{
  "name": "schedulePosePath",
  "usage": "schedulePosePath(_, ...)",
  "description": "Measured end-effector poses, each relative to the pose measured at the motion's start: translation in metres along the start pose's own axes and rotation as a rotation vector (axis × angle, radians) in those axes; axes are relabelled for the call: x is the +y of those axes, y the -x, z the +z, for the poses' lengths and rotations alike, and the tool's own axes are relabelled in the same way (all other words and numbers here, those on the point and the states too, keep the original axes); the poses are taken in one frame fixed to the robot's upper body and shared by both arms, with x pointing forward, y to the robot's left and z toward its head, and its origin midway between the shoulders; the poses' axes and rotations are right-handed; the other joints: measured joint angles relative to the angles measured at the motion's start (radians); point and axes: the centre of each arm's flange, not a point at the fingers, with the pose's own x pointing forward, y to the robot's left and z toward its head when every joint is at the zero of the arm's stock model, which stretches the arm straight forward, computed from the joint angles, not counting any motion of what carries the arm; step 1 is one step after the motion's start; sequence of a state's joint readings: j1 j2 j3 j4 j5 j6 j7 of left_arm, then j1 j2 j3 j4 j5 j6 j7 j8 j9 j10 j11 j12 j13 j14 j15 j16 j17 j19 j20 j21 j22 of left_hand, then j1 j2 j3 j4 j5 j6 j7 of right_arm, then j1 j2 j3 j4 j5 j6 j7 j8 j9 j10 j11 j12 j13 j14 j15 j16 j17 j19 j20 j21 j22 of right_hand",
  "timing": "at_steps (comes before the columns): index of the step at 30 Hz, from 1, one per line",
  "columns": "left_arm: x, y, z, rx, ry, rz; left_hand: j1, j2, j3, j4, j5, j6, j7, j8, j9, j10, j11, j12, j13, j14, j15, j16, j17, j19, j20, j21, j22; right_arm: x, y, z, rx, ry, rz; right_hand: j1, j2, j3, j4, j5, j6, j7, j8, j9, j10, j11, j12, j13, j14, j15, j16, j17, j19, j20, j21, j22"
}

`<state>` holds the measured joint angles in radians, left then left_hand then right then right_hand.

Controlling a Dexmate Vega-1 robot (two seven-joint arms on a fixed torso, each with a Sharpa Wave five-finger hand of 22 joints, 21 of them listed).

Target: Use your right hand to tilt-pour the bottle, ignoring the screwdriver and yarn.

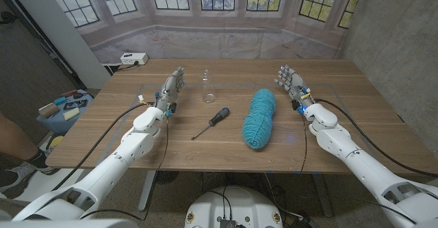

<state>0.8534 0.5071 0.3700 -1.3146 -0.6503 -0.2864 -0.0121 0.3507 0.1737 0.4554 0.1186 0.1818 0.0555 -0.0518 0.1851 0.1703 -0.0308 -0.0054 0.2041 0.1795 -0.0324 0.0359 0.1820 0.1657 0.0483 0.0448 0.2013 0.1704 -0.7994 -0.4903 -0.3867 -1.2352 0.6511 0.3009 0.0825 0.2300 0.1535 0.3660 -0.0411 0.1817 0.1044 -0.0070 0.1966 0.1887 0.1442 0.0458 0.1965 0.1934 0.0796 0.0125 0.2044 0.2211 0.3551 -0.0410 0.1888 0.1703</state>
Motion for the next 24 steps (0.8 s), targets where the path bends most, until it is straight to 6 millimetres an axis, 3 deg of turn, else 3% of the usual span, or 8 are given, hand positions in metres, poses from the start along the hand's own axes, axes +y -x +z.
schedulePosePath(24,-0.0089,-0.0005,-0.0002,0.012,-0.009,-0.005,0.013,-0.005,0.018,-0.018,0.0,0.003,-0.003,0.0,0.003,0.0,0.0,0.0,0.0,0.004,0.004,0.0,0.0,0.0,0.0,0.0,0.0,-0.0003,-0.0054,-0.0017,-0.006,0.006,0.042,0.006,-0.002,0.008,-0.008,0.0,0.015,0.002,0.007,0.0,0.005,-0.005,0.0,0.004,0.0,0.0,0.0,-0.003,0.0,0.0,0.0,0.0)
